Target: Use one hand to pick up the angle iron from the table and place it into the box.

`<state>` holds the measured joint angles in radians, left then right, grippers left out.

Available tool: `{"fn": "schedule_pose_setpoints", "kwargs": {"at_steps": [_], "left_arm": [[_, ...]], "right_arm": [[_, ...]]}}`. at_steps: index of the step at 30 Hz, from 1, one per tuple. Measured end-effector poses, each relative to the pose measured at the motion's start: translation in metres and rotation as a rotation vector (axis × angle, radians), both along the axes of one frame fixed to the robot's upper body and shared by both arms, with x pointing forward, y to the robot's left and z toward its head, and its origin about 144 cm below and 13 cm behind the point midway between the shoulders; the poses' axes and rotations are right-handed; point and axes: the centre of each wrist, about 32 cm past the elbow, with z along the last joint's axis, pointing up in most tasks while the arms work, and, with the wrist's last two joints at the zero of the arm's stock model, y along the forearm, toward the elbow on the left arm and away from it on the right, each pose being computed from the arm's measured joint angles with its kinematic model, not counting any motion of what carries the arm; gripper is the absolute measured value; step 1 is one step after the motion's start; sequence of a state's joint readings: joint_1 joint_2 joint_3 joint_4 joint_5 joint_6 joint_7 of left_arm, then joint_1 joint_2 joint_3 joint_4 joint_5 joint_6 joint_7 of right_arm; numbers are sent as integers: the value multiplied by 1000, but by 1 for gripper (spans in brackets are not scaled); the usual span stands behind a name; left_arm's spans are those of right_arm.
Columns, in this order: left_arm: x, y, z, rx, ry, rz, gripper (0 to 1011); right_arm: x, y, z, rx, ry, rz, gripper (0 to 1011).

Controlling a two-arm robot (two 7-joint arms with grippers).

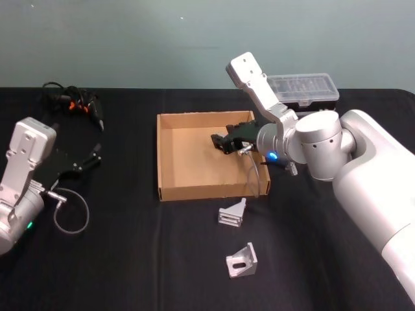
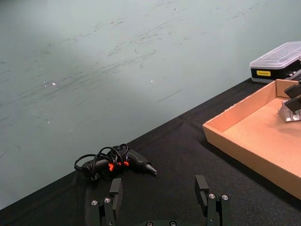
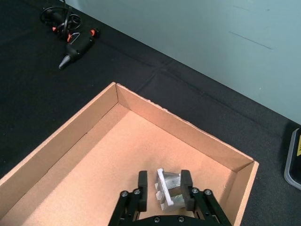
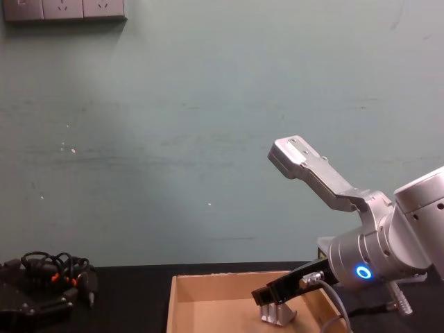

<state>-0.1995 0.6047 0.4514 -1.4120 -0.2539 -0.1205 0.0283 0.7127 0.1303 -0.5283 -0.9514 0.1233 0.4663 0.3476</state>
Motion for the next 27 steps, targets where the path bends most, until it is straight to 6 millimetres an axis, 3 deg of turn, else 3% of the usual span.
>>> {"fn": "schedule_pose_setpoints", "kwargs": {"at_steps": [8,17,20,27], "left_arm": [[0,0,0,0,0,0,1011],[0,0,0,0,0,0,1011],[0,0,0,0,0,0,1011],[0,0,0,0,0,0,1011]], "right_arm": [[-10,-2,4,-30,-40,2,648],[-48,-16,19,-40,-123,33,940],[-68,-23,24,-18,-132,51,997],[-119,-42,33,29,-120,83,1002]]}}
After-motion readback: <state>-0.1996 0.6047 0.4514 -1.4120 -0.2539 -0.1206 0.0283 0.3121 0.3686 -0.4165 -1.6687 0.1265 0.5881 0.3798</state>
